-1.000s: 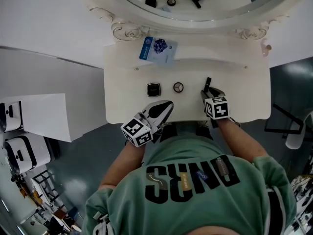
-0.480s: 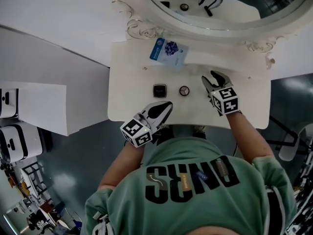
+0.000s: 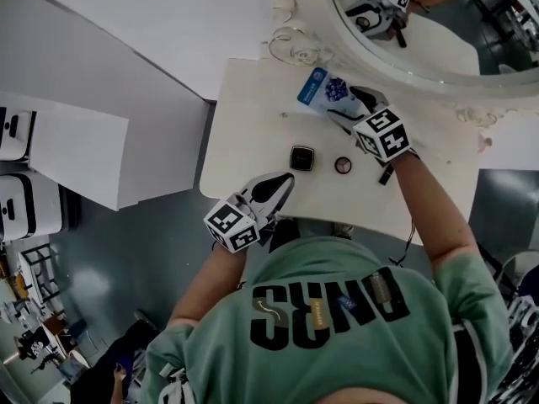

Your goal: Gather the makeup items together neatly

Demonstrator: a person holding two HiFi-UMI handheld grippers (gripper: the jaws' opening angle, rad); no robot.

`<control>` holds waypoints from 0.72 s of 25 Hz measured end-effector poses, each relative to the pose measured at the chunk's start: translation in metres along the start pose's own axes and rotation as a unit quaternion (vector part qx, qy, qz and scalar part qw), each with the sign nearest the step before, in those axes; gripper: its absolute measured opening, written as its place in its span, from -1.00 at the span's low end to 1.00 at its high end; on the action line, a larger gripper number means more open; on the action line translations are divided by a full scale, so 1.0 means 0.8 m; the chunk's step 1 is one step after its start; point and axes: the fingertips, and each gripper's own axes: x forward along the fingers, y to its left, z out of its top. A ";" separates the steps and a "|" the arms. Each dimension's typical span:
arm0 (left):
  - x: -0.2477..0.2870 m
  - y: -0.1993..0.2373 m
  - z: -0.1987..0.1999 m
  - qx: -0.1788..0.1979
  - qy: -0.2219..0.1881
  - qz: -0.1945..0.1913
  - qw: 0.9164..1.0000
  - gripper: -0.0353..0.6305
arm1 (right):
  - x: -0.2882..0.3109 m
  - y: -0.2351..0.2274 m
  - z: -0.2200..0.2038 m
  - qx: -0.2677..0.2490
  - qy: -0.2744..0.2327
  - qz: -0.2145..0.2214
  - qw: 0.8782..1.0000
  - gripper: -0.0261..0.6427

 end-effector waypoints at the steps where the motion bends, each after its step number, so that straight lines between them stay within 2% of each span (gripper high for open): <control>1: -0.006 0.007 0.003 -0.003 -0.005 0.007 1.000 -0.87 | 0.013 0.002 0.003 -0.005 0.009 0.008 1.000 0.04; 5: -0.024 0.031 0.011 -0.010 -0.015 0.025 1.000 -0.86 | 0.057 -0.002 0.006 -0.014 0.038 0.029 0.999 0.14; 9: -0.032 0.048 0.017 -0.016 -0.019 0.032 0.999 -0.87 | 0.082 -0.007 -0.011 -0.018 0.073 0.041 0.996 0.16; 14: -0.029 0.057 0.019 -0.020 -0.018 0.032 0.999 -0.87 | 0.086 -0.010 -0.012 -0.014 0.080 0.048 0.996 0.17; 16: -0.025 0.056 0.018 -0.022 -0.017 0.027 0.999 -0.87 | 0.085 -0.010 -0.012 -0.016 0.089 0.048 0.995 0.12; 18: -0.019 0.053 0.019 -0.022 -0.015 0.021 0.999 -0.87 | 0.083 -0.010 -0.012 -0.018 0.094 0.050 0.994 -0.05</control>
